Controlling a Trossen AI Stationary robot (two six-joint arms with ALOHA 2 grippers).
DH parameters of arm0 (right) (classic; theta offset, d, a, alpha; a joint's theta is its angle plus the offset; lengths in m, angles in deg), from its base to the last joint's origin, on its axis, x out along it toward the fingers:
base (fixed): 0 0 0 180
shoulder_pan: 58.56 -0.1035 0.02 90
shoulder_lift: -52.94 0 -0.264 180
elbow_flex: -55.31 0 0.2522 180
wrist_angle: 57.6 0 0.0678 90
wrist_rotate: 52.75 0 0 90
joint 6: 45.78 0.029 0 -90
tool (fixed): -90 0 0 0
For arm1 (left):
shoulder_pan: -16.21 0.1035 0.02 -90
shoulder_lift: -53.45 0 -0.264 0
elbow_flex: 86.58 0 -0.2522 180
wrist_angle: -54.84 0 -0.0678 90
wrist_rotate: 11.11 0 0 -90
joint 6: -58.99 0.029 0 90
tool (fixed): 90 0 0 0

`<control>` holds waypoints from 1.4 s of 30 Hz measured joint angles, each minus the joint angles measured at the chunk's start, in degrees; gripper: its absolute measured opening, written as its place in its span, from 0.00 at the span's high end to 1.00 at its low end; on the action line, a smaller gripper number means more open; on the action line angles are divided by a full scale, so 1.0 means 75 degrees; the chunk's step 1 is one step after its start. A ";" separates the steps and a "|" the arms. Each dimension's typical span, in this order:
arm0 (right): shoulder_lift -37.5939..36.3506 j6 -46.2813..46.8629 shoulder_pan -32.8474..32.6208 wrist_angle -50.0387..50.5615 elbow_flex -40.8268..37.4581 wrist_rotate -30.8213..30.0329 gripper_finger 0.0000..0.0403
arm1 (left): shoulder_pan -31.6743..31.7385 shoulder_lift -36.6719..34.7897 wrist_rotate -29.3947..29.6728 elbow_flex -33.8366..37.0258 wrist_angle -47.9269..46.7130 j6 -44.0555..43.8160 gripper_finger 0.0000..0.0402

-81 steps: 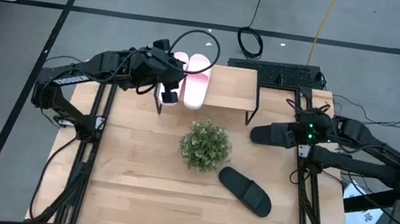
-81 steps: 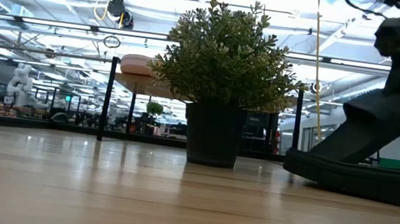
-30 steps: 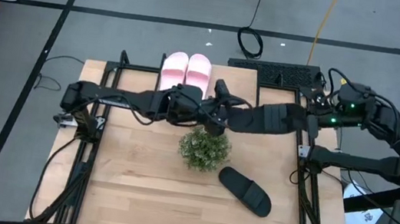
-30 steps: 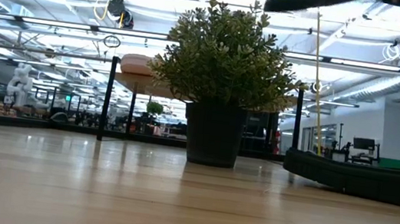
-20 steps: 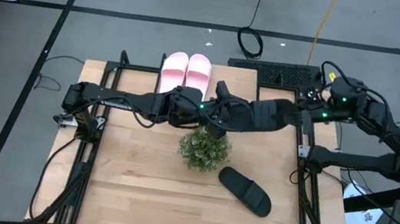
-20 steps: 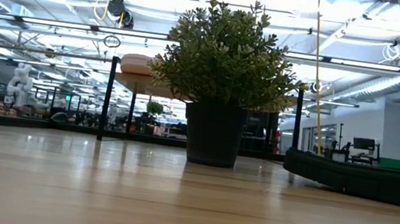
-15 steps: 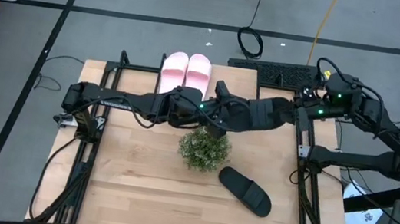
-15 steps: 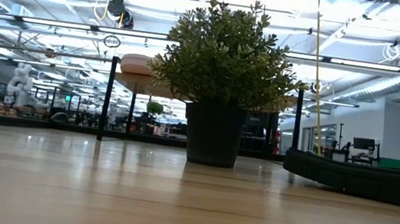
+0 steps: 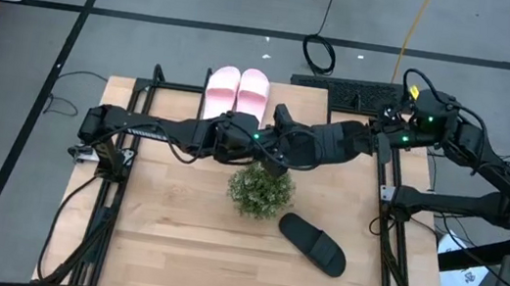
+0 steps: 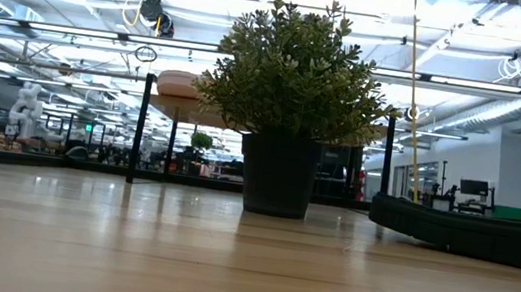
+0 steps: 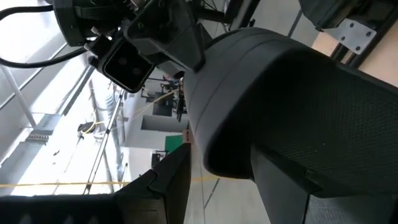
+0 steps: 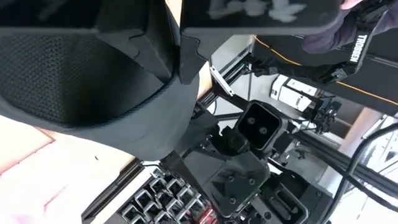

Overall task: Pick and place slides into the shelf
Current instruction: Put the top black slipper on the shelf

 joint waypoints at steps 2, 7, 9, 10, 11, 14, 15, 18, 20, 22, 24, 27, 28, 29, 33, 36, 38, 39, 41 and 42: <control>0.0030 0.0040 -0.0002 -0.0046 -0.0007 0.0012 1.00 | 0.0000 0.0000 -0.0029 0.0000 0.0170 0.0004 0.56; 0.0311 0.0103 -0.0009 -0.0652 -0.0026 0.0383 1.00 | 0.0015 -0.0003 -0.0052 -0.0009 0.0596 -0.0027 0.56; 0.0397 0.0182 -0.0009 -0.0887 -0.0020 0.0474 1.00 | 0.0014 -0.0003 -0.0044 -0.0009 0.0688 -0.0015 0.56; 0.0461 0.0190 -0.0006 -0.0969 -0.0020 0.0552 1.00 | 0.0015 -0.0008 -0.0022 -0.0009 0.0685 -0.0017 0.56; 0.0540 0.0187 -0.0009 -0.1036 -0.0020 0.0588 1.00 | 0.0010 -0.0012 0.0037 -0.0009 0.0672 -0.0015 0.56; 0.0690 0.0184 -0.0007 -0.1042 -0.0020 0.0611 1.00 | 0.0017 -0.0003 0.0219 -0.0009 0.0547 -0.0032 0.57; 0.0717 0.0183 -0.0006 -0.1043 -0.0020 0.0662 1.00 | 0.0017 0.0000 0.0240 -0.0009 0.0496 -0.0044 0.58; 0.0777 0.0161 -0.0003 -0.1070 -0.0020 0.0739 1.00 | 0.0001 0.0000 0.0466 -0.0009 0.0384 -0.0061 0.66; 0.0778 0.0083 -0.0003 -0.1067 -0.0020 0.0636 1.00 | 0.0002 0.0000 0.0720 -0.0009 0.0305 -0.0064 0.77; 0.0751 0.0073 -0.0003 -0.1092 -0.0020 0.0491 1.00 | 0.0012 0.0000 0.0924 -0.0009 0.0152 -0.0064 0.92; 0.0719 0.0065 0.0009 -0.1078 -0.0020 0.0412 0.99 | 0.0002 0.0012 0.1099 -0.0009 0.0118 -0.0060 0.97; 0.0669 0.0035 0.0007 -0.1096 -0.0020 0.0136 0.97 | -0.0022 0.0012 0.1435 -0.0009 0.0090 0.0035 0.98; 0.0651 0.0029 0.0009 -0.1097 -0.0020 0.0055 0.97 | -0.0029 -0.0003 0.1556 -0.0009 0.0066 0.0044 0.99; 0.0633 -0.0001 0.0009 -0.1086 -0.0020 -0.0023 0.97 | -0.0029 -0.0017 0.1696 -0.0009 0.0024 0.0035 0.99; 0.0472 -0.0159 0.0008 -0.1150 0.0035 0.0008 0.97 | 0.0003 -0.0166 0.2300 -0.0002 -0.0148 -0.0037 0.99; 0.0356 -0.0186 0.0006 -0.1064 0.0020 -0.0239 0.97 | 0.0056 -0.0263 0.2557 0.0005 -0.0226 -0.0220 0.99; 0.0273 -0.0318 0.0006 -0.1018 0.0004 -0.0595 0.96 | 0.0073 -0.0401 0.2747 0.0008 -0.0315 -0.0450 1.00; 0.0193 -0.0403 0.0009 -0.1021 0.0003 -0.0764 0.96 | 0.0105 -0.0423 0.2847 0.0012 -0.0290 -0.0602 1.00; 0.0015 -0.0643 0.0009 -0.1070 0.0009 -0.1152 0.96 | 0.0170 -0.0529 0.2963 0.0003 -0.0135 -0.1045 1.00; -0.0049 -0.0795 0.0006 -0.1075 0.0009 -0.1345 0.96 | 0.0193 -0.0592 0.3168 0.0003 -0.0176 -0.1296 1.00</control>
